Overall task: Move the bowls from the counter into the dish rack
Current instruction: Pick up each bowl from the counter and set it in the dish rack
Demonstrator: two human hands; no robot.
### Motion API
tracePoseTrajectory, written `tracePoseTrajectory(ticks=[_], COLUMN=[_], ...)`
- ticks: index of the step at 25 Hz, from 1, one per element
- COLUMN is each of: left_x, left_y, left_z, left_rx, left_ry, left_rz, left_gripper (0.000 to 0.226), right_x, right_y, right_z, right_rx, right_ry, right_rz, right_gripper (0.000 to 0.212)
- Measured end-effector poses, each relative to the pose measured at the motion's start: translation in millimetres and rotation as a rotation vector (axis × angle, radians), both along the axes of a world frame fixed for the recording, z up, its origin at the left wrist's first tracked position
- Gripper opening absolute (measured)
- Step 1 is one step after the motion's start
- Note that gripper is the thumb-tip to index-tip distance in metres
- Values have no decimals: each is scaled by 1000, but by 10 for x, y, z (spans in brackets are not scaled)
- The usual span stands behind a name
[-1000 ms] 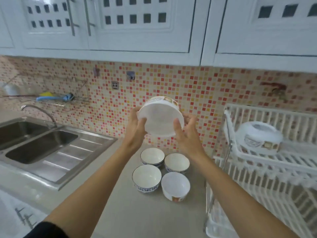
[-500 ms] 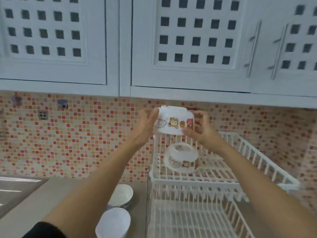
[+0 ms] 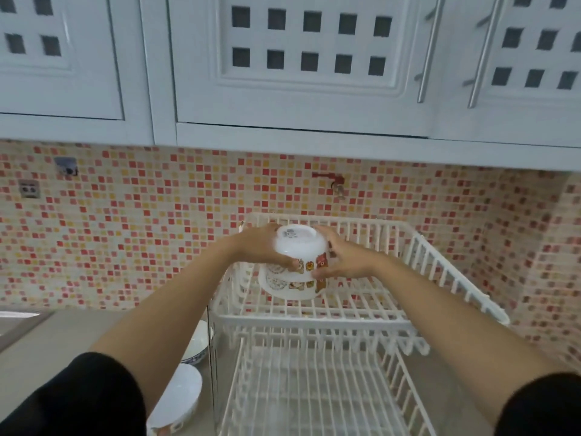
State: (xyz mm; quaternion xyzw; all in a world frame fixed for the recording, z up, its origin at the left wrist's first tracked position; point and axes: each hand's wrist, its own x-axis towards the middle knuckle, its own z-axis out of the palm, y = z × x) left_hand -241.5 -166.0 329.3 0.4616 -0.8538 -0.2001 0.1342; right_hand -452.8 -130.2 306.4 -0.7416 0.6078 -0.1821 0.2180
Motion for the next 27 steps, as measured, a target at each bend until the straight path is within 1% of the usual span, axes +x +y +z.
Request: tracePoseTrajectory(ticks=[3,7,9,10,11,12,14,17,19,21,23,27], left_x=[-17,-23,3,45,115,200,452,966,1334,1692,1999,2440], left_y=[-63,-81,-41,-9,35,88,183,260,271,280,312,343], left_z=[-34,-34,-1,33,73,122,224,264,161,-15,-254,-1052], left_rx=[51,94,53,-16,-105,-201,-323,-353,-351,-312,-278,-176], left_ry=[-102,-152,-160,-144,-106,-49,81,231,280,298,268,203], left_rz=[47,34,5,-5,-12,-11,33,169,261,330,379,460], left_gripper=[99,104,108,108,105,96,76,59,53,49,46,44], right_x=[12,61,126,186,272,373,670,1354,1869,2360,2767,3240], right_y=[-64,-41,31,74,123,176,288,432,482,459,373,199], right_z=[-45,-47,26,80,141,209,362,533,519,364,104,-806], right_rx=[69,112,112,89,39,-42,-228,-447,-517,-520,-486,-331], right_ry=[81,127,146,144,136,124,76,-75,-171,-201,-219,-315], right_rz=[-28,-37,-57,-73,-94,-114,-140,-132,-105,-91,-107,-230], right_gripper=[112,116,119,120,119,112,94,73,66,63,62,60])
